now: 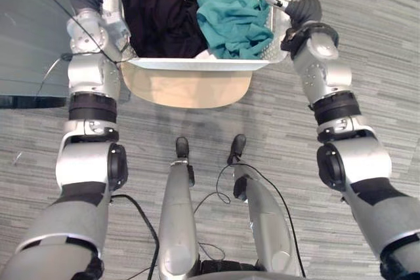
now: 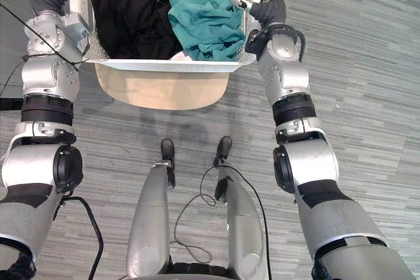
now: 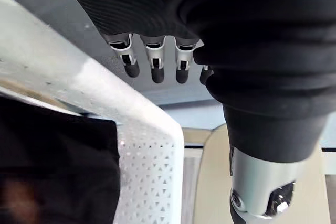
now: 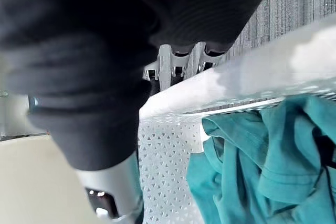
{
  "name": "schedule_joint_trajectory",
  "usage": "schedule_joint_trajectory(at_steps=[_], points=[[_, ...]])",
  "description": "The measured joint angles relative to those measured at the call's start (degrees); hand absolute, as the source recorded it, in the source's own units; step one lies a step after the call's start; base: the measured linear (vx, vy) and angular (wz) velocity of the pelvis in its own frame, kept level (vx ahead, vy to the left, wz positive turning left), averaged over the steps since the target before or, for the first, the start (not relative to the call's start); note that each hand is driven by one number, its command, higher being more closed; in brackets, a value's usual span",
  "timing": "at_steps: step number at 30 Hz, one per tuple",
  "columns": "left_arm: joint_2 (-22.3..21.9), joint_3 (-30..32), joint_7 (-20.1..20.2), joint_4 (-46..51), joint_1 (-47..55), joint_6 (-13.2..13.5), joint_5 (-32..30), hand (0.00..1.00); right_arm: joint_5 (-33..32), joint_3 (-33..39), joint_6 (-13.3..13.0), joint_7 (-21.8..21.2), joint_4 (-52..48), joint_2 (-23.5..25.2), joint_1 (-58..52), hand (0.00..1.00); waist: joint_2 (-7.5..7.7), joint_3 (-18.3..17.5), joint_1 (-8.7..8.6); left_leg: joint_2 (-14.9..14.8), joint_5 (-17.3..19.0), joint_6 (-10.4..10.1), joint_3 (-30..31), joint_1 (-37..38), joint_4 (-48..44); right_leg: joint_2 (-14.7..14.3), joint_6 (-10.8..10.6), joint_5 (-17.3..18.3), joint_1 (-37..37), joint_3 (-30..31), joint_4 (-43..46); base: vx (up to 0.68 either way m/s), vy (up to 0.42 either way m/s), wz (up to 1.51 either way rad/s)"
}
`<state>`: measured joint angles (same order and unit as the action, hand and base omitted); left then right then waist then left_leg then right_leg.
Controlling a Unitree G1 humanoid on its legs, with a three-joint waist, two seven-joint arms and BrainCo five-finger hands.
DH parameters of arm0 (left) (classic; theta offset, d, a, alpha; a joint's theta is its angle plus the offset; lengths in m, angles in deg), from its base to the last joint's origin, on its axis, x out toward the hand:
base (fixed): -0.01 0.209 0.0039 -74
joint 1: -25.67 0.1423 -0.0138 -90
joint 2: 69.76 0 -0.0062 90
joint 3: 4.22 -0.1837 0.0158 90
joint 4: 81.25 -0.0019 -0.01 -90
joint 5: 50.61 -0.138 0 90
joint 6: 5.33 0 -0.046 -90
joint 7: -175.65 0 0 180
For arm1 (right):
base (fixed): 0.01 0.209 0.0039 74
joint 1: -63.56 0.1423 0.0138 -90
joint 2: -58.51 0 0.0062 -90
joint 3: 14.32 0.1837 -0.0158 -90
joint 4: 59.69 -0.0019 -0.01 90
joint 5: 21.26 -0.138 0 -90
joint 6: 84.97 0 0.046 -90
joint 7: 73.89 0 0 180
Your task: Pick up the laundry basket with both hands and put the clothes into the washing machine.
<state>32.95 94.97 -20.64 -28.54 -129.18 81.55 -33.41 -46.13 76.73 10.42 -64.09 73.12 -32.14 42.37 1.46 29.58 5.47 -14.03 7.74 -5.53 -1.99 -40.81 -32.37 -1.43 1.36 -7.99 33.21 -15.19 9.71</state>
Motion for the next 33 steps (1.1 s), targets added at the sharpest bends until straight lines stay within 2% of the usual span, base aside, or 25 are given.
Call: schedule_joint_trajectory(at_steps=[6,7,9,13,14,17,19,21,26,27,30,31,33], points=[[2.93,4.27,-0.20,19.96,17.50,0.62,-0.78,0.00,0.32,-1.20,-0.37,-0.44,-18.84,-5.09,-17.52,0.00,0.00,-0.01,0.36,-0.89,0.48,0.08,-1.34,5.77,0.03,-0.52,-0.48,0.86,-5.15,1.04,0.30,0.01,0.006,-0.03],[2.85,5.20,-0.13,24.59,22.67,1.10,-1.74,0.00,0.93,-0.61,-0.45,-1.33,-23.40,-6.52,-23.02,0.00,-0.01,-0.02,0.46,-0.90,1.05,-0.08,-1.40,7.68,0.04,-0.45,0.30,1.90,-6.54,1.01,1.24,0.01,0.002,0.07],[2.00,6.78,0.19,31.90,31.22,1.28,-3.31,0.00,2.37,2.55,-0.53,-2.60,-30.36,-7.26,-33.54,0.00,-0.03,-0.07,1.42,-1.03,2.20,-0.21,-1.61,11.31,0.29,-0.25,0.42,4.38,-8.91,0.96,3.55,0.01,0.000,0.10],[-0.71,10.23,2.05,39.86,44.02,1.28,-5.70,0.00,5.19,7.67,-0.58,-5.39,-35.68,-6.20,-48.45,0.00,0.10,-0.73,2.05,-0.19,2.62,-0.37,-2.16,16.81,2.44,1.20,0.74,7.74,-12.27,-0.18,6.73,-0.01,-0.011,0.20],[-2.21,11.27,2.98,41.34,48.28,1.27,-6.38,0.00,5.93,8.70,-0.57,-6.70,-36.01,-5.42,-52.26,0.00,0.09,-1.85,2.03,0.43,2.45,-0.52,-2.25,18.45,3.80,1.68,0.38,8.05,-13.26,-0.22,7.00,0.02,-0.017,0.15],[-6.11,11.50,5.85,41.73,59.53,1.22,-8.61,0.00,9.85,9.58,-0.68,-9.32,-32.40,-1.96,-60.70,0.00,0.05,-8.92,1.84,1.49,2.53,-0.33,-2.38,21.43,6.54,1.76,0.12,8.64,-15.21,0.27,5.95,0.07,-0.002,0.02],[-8.43,11.37,6.94,41.70,64.24,1.22,-9.13,0.00,11.61,9.77,-0.69,-10.34,-30.33,-0.35,-64.12,0.00,0.02,-11.23,1.64,2.11,2.54,-0.29,-2.40,23.90,8.30,1.79,0.07,8.91,-16.96,0.83,5.14,0.13,0.005,-0.05],[-12.18,11.16,9.70,40.10,70.40,1.34,-9.46,0.00,16.11,10.07,-0.71,-11.97,-26.88,2.07,-68.87,0.00,-0.13,-14.23,1.50,2.55,2.53,-0.26,-2.59,26.65,10.30,1.78,-0.09,9.01,-19.20,1.21,3.82,0.14,0.006,-0.04],[-20.81,9.43,11.63,27.69,77.39,1.83,-8.90,0.00,22.71,12.08,-0.53,-12.59,-15.49,8.05,-75.33,0.00,-0.52,-17.75,0.84,3.24,2.54,-0.33,-2.18,31.26,12.67,1.99,-0.89,9.55,-23.81,1.20,1.74,0.11,0.021,0.08],[-22.90,9.03,12.30,22.64,78.65,1.97,-8.90,0.00,24.00,12.33,-0.50,-12.71,-11.55,9.58,-76.67,0.00,-0.59,-18.60,0.15,3.56,2.54,-0.34,-1.78,32.35,13.20,2.11,-1.05,9.58,-25.33,0.90,0.90,0.09,0.038,0.20],[-28.18,9.31,12.18,8.30,79.61,2.40,-8.93,0.00,25.21,14.77,-0.55,-12.14,-0.58,13.94,-78.35,0.00,-0.97,-20.66,-0.04,4.35,2.54,-0.30,-1.23,35.41,15.09,2.56,-1.38,9.43,-28.94,0.28,-1.14,0.10,0.062,0.21],[-29.82,10.43,11.92,2.20,79.46,2.47,-8.94,0.00,25.22,15.92,-0.55,-11.29,4.30,15.47,-78.40,0.00,-1.18,-21.65,-0.02,4.61,2.51,-0.29,-0.95,36.48,16.00,2.62,-1.71,9.18,-30.44,-0.16,-2.39,0.07,0.038,0.12],[-31.73,13.70,10.74,-4.94,78.94,2.56,-8.42,0.00,24.27,19.18,-1.01,-10.16,7.83,16.42,-77.53,0.00,-1.41,-22.69,-0.33,4.99,2.43,-0.18,-0.49,37.62,17.02,2.66,-2.13,8.64,-32.24,-0.59,-4.38,0.06,0.044,0.18]])
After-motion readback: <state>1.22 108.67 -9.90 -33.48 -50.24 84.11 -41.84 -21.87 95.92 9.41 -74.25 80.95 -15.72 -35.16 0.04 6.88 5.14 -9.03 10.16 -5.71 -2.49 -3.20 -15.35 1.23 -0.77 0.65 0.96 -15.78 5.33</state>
